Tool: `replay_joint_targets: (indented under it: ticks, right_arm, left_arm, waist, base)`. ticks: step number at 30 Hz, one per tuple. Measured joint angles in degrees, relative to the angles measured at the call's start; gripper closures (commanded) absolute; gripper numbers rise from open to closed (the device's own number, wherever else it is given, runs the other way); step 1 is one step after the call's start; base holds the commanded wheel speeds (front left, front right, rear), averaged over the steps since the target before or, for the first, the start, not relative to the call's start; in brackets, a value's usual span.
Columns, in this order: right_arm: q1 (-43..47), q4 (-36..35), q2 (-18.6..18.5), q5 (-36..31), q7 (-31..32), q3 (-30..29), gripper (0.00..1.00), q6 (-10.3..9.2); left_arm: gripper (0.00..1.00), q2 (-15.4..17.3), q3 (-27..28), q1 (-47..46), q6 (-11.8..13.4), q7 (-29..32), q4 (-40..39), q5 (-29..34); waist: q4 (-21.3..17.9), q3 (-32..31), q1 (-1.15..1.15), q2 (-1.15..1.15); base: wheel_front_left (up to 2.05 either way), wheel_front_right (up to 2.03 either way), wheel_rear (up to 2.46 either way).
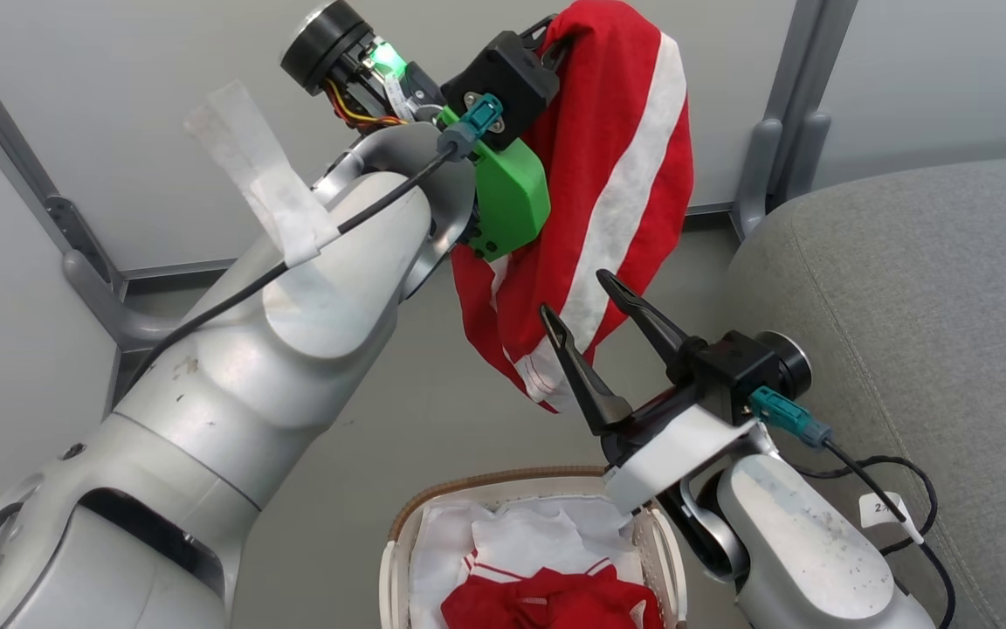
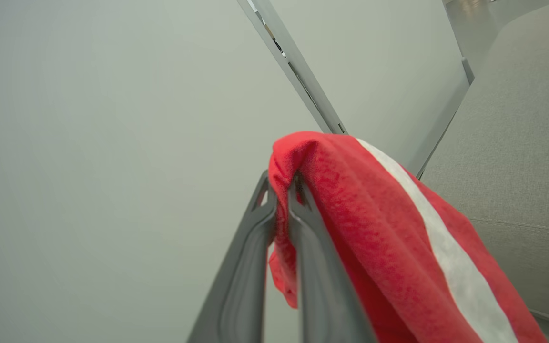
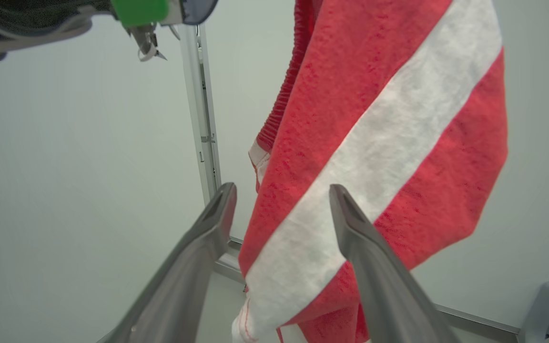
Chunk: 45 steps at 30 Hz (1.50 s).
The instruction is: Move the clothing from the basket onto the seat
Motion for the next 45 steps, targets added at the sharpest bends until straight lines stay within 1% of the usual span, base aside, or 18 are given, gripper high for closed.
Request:
replay_joint_targets:
  ticks: [4,9,13,23,24,25,26,30,33,34,35,36,38,42,45]
  right_arm:
    - [-1.3,1.7,0.0,1.1,0.0,0.1,0.0,0.0]
    - [-2.9,5.5,0.0,1.3,0.0,-1.6,0.0,0.0]
    - [-4.9,8.9,0.0,-0.5,0.0,-3.7,0.0,-0.01]
    - [-9.2,14.2,0.0,-3.3,0.0,-8.0,0.0,-0.01]
    - [-9.7,14.6,0.0,-3.4,0.0,-8.0,0.38,-0.01]
    - [-10.1,14.9,0.0,-3.4,0.0,-8.1,0.65,0.0]
    - [-10.4,15.2,0.0,-3.5,0.0,-8.1,1.0,0.0]
    - [-11.4,15.8,0.0,-3.4,0.0,-10.2,1.0,-0.01]
    - [-12.0,15.8,0.0,-3.9,0.0,-11.9,1.0,0.0]
    - [-12.0,15.7,0.0,-4.1,0.0,-12.4,1.0,0.0]
    - [-12.0,15.7,0.0,-4.5,0.0,-12.9,1.0,0.0]
    - [-12.0,15.7,0.0,-4.7,0.0,-13.3,1.0,0.0]
    - [-12.1,15.5,0.0,-5.2,0.0,-14.5,1.0,0.0]
    - [-12.5,15.0,0.0,-6.3,0.0,-17.1,1.0,0.0]
    - [-13.0,14.7,0.0,-7.1,0.0,-18.9,1.0,0.0]
  left_arm:
    - [1.0,-0.8,-1.0,0.0,0.0,0.5,-0.6,-0.9]
    - [1.0,-1.2,-2.2,0.0,0.5,1.2,-1.6,-2.3]
    - [1.0,-1.3,-3.2,0.1,0.8,1.7,-3.2,-3.4]
    - [1.0,-1.3,-5.7,0.1,2.5,2.8,-8.5,-6.5]
    - [1.0,-1.4,-5.8,0.2,2.5,2.8,-8.7,-6.7]
    - [1.0,-1.4,-5.8,0.2,2.5,2.7,-8.9,-6.9]
    - [1.0,-1.4,-5.7,0.4,2.6,2.7,-8.9,-7.1]
    - [1.0,-0.7,-5.3,1.6,3.1,2.3,-8.6,-8.1]
    - [1.0,0.9,-4.4,3.0,3.5,1.6,-8.0,-9.2]
    - [0.95,1.4,-4.1,3.7,3.6,1.0,-7.7,-9.4]
    - [0.72,1.9,-3.9,4.4,3.6,0.4,-7.5,-9.8]
    - [0.55,2.1,-3.6,4.9,3.6,0.1,-7.3,-10.2]
    - [0.0,2.6,-2.9,6.6,3.7,-1.1,-6.9,-11.3]
    - [0.0,3.5,-1.0,10.0,4.6,-3.9,-6.3,-13.7]
    - [0.0,3.5,-0.3,12.8,4.5,-5.7,-6.1,-15.2]
  waist:
    - [0.9,-0.4,0.0,0.0]
    - [1.6,-0.7,0.0,0.0]
    - [2.2,-0.7,0.0,0.0]
    - [3.8,-0.2,0.0,0.0]
    - [3.9,-0.1,0.0,0.0]
    - [4.0,0.0,0.0,0.0]
    - [4.1,0.1,0.0,0.0]
    - [4.1,0.5,0.0,0.0]
    - [3.9,0.9,0.0,0.0]
    - [3.9,1.0,0.0,0.0]
    - [3.8,1.1,0.0,0.0]
    - [3.7,1.2,0.0,0.0]
    - [3.6,1.5,0.0,0.0]
    - [3.4,1.8,0.0,0.0]
    - [3.5,2.0,0.0,0.0]
  base:
    - [0.0,0.0,0.0]
    - [0.0,0.0,0.0]
    - [0.0,0.0,0.0]
    - [0.0,0.0,0.0]
    - [0.0,0.0,0.0]
    - [0.0,0.0,0.0]
    - [0.0,0.0,0.0]
    - [0.0,0.0,0.0]
    - [0.0,0.0,0.0]
    - [0.0,0.0,0.0]
    - [0.0,0.0,0.0]
    - [0.0,0.0,0.0]
    - [0.0,0.0,0.0]
    - [0.0,0.0,0.0]
    - [0.0,0.0,0.0]
